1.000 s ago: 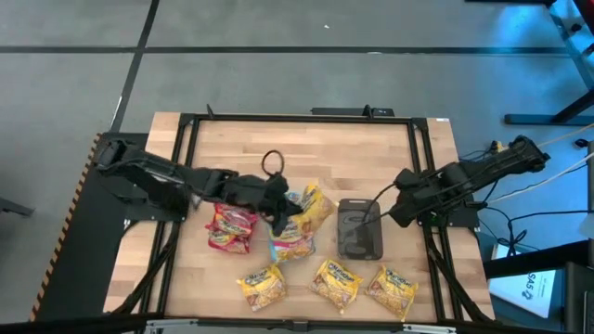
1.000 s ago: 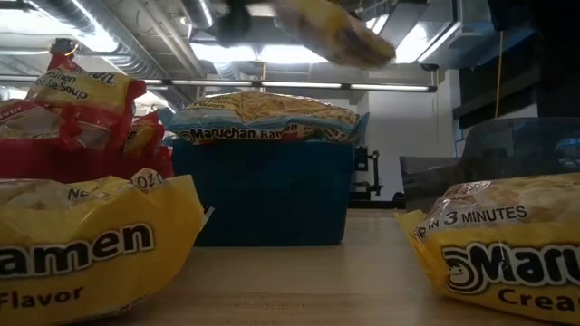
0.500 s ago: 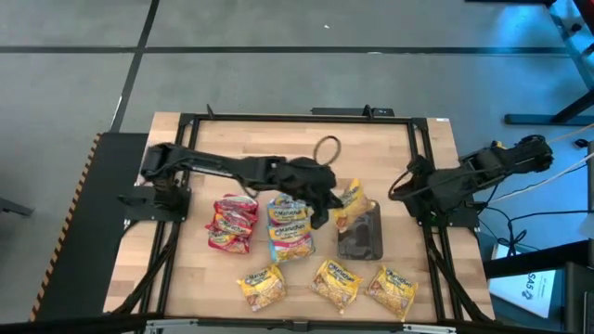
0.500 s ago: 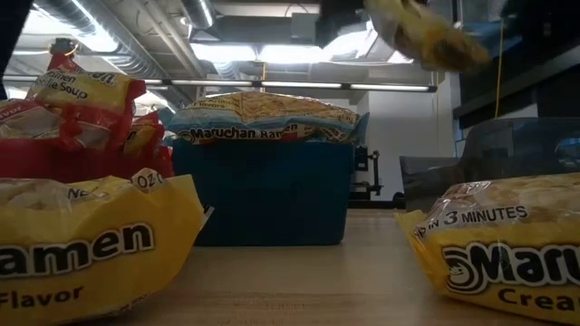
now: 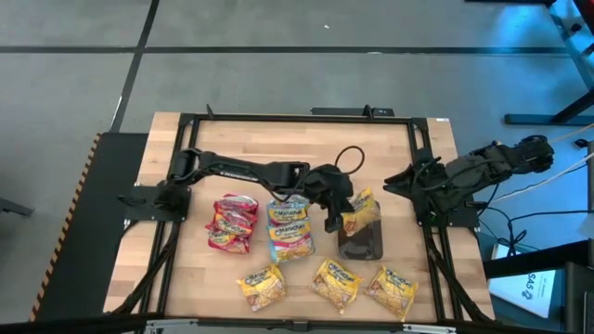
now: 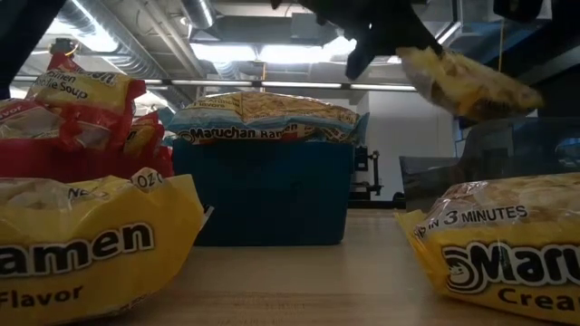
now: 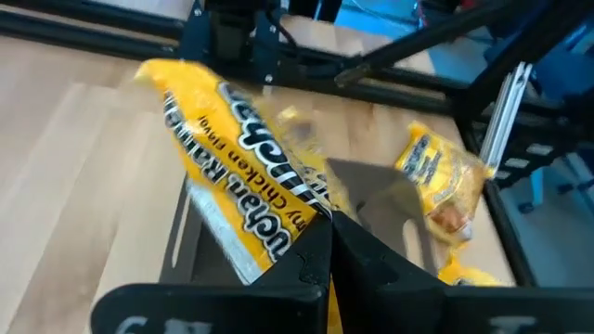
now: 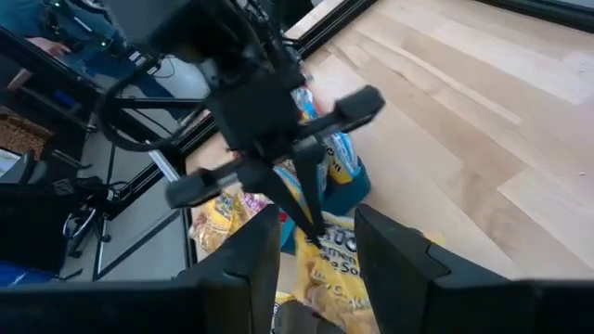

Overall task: Sort Maruchan noodles
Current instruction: Put the yellow noodle pack into the black bin

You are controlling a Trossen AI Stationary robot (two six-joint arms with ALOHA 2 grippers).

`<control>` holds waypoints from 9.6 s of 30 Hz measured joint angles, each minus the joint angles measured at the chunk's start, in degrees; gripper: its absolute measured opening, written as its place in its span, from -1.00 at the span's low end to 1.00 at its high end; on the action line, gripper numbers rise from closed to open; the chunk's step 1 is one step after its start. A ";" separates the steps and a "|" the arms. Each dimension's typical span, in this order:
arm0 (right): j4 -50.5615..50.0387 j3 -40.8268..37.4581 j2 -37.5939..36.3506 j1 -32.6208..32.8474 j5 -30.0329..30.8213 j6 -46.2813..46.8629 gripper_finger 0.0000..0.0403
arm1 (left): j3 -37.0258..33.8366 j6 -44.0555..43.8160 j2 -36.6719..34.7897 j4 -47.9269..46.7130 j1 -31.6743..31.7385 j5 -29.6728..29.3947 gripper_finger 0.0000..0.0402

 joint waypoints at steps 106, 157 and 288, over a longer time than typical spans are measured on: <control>-7.04 -0.07 48.19 0.00 -19.79 -51.05 -0.36 | 0.02 -35.75 -17.62 -65.18 -26.32 -12.57 -0.60; -9.00 2.32 55.15 0.00 -18.64 -70.09 -0.19 | 0.02 -35.73 -17.55 -64.98 -26.27 -17.09 -0.60; -30.82 9.70 54.45 -31.17 -22.52 -35.05 -0.81 | 0.02 -32.87 -17.59 -73.99 -27.87 -22.59 -0.60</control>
